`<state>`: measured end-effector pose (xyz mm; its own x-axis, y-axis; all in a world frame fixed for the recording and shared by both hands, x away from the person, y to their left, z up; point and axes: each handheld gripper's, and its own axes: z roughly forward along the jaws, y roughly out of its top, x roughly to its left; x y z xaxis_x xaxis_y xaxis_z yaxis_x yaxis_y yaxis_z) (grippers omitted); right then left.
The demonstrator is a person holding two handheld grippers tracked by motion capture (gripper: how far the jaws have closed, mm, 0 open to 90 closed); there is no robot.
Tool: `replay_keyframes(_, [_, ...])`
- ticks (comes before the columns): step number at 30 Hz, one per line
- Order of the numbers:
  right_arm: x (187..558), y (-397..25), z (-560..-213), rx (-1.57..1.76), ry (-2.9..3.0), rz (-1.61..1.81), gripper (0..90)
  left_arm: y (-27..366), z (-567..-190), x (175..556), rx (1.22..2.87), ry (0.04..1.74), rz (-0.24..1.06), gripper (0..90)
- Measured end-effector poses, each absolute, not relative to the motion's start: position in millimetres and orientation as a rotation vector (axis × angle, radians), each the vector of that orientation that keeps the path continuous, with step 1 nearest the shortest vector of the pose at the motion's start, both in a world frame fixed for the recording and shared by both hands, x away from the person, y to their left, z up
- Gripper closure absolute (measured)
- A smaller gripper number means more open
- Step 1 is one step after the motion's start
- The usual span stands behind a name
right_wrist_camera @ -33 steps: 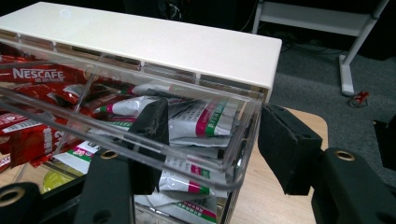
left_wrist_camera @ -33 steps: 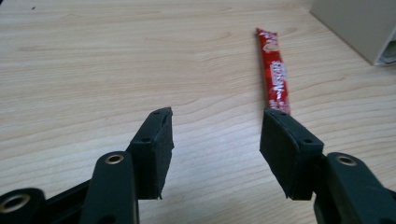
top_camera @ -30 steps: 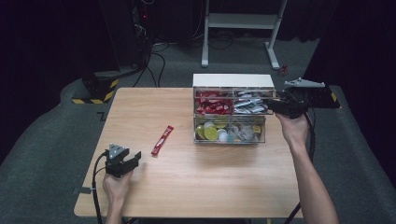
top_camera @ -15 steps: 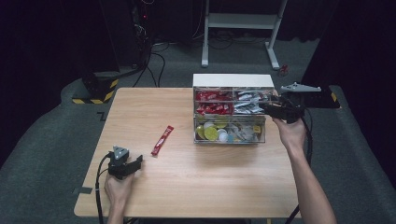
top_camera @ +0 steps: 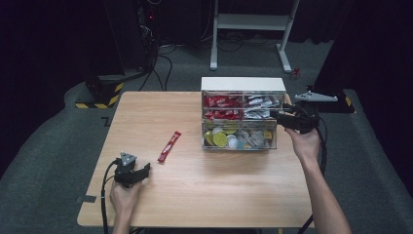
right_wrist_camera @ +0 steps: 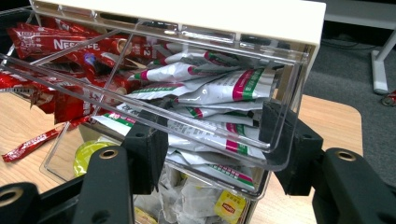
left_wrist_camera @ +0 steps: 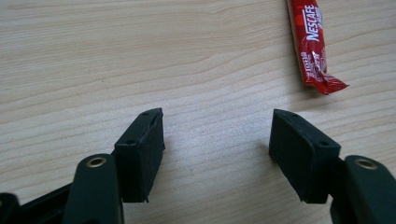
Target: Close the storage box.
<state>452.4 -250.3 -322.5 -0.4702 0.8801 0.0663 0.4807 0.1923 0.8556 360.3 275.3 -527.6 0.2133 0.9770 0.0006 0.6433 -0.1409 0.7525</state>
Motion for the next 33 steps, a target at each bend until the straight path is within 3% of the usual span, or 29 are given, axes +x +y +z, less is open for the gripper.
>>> replay_keyframes(33, [433.2,-258.7,-341.5,1.217,2.035,1.228,40.4,274.6,-527.9,361.0,1.866,1.494,0.675,32.3])
